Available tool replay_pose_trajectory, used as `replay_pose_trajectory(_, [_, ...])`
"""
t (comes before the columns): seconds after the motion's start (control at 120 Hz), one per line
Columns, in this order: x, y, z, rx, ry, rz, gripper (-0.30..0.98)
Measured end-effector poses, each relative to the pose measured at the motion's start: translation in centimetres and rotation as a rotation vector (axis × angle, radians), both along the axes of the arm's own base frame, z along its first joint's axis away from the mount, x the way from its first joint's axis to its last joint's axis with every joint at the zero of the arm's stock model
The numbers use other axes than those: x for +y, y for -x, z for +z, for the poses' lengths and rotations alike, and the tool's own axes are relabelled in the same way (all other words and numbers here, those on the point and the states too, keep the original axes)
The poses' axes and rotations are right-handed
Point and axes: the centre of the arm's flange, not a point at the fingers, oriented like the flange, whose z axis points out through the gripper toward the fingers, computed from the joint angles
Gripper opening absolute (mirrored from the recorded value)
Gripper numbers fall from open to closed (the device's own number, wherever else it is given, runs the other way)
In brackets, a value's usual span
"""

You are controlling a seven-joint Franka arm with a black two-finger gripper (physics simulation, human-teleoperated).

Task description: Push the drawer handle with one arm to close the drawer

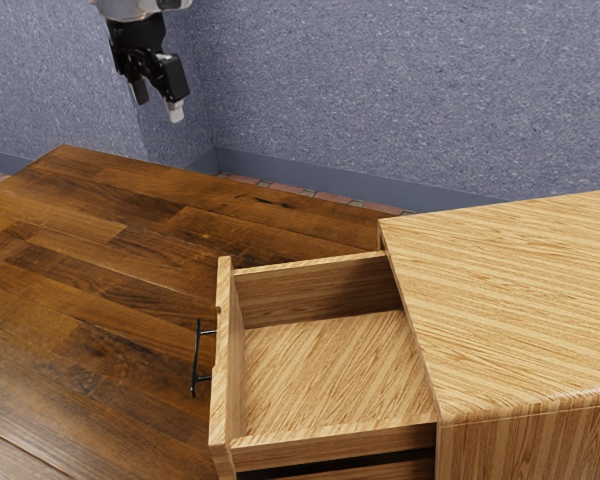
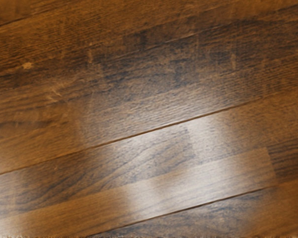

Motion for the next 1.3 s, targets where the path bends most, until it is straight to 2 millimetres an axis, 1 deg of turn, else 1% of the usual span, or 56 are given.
replay_pose_trajectory(0.083, [0.0, 0.0, -0.4, 0.011, 0.002, 0.001, 0.69])
replay_pose_trajectory(0.133, [0.0, 0.1, -1.1, 0.028, 0.002, 0.002, 0.69])
replay_pose_trajectory(0.15, [0.0, 0.4, -1.5, 0.04, 0.004, 0.003, 0.69])
replay_pose_trajectory(0.208, [-0.3, 2.4, -2.0, 0.062, 0.015, -0.001, 0.69])
replay_pose_trajectory(0.308, [-1.0, 8.6, -3.2, 0.111, 0.032, -0.006, 0.69])
replay_pose_trajectory(0.35, [-0.9, 10.5, -3.5, 0.118, 0.037, -0.002, 0.66])
replay_pose_trajectory(0.4, [-0.6, 13.2, -4.2, 0.125, 0.04, 0.001, 0.55])
replay_pose_trajectory(0.433, [-0.2, 14.7, -5.2, 0.13, 0.044, 0.0, 0.45])
replay_pose_trajectory(0.517, [0.7, 16.7, -7.6, 0.127, 0.033, -0.026, 0.24])
replay_pose_trajectory(0.542, [0.7, 17.1, -8.3, 0.123, 0.024, -0.039, 0.19])
replay_pose_trajectory(0.583, [0.6, 17.9, -10.0, 0.124, 0.006, -0.074, 0.13])
replay_pose_trajectory(0.617, [0.1, 18.3, -11.1, 0.118, -0.01, -0.111, 0.09])
replay_pose_trajectory(0.65, [-1.0, 18.9, -11.8, 0.108, -0.029, -0.158, 0.06])
replay_pose_trajectory(0.683, [-2.2, 19.3, -12.5, 0.097, -0.049, -0.206, 0.03])
replay_pose_trajectory(0.717, [-3.0, 19.6, -13.5, 0.09, -0.064, -0.251, 0.0])
replay_pose_trajectory(0.842, [-4.3, 20.0, -16.3, 0.059, -0.086, -0.392, -0.05])
replay_pose_trajectory(0.942, [-5.7, 20.2, -16.8, 0.024, -0.062, -0.475, -0.07])
replay_pose_trajectory(1.025, [-7.8, 20.9, -17.2, 0.005, -0.04, -0.542, -0.08])
replay_pose_trajectory(1.167, [-9.4, 21.5, -18.3, -0.004, 0.004, -0.603, -0.09])
replay_pose_trajectory(1.2, [-9.6, 21.8, -18.4, -0.009, 0.011, -0.612, -0.09])
replay_pose_trajectory(1.258, [-11.2, 22.7, -18.1, -0.022, 0.004, -0.648, -0.09])
replay_pose_trajectory(1.3, [-11.7, 23.3, -17.9, -0.029, 0.003, -0.661, -0.1])
